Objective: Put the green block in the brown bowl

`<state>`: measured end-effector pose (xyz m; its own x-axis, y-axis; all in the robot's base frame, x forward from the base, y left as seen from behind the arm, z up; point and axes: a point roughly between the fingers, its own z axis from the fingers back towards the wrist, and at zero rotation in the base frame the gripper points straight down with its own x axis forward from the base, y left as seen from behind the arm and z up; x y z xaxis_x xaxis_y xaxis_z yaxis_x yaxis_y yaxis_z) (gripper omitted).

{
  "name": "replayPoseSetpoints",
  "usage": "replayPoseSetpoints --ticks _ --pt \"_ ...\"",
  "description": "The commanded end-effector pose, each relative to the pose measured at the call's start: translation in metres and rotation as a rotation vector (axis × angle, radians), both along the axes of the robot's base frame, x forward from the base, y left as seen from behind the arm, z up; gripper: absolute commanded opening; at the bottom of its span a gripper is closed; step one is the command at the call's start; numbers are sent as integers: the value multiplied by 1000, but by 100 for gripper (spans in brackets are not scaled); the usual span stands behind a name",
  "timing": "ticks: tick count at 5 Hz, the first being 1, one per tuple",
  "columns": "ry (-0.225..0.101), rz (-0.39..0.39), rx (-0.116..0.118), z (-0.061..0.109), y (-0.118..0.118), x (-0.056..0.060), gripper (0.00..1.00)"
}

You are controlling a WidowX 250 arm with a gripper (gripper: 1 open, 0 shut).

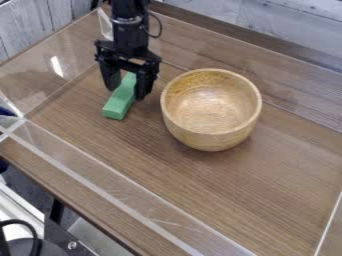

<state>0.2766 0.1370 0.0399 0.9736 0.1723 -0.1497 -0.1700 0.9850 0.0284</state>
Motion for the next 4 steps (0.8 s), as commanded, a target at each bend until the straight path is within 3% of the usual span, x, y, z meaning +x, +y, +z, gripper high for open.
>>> replayPoseSetpoints --ticks 1,2,3,4 --pt "-62 13 33 11 13 12 100" --pt "-67 16 30 8 14 15 0" --pt "-67 15 27 7 15 16 100" --pt "-65 14 25 7 14 16 100"
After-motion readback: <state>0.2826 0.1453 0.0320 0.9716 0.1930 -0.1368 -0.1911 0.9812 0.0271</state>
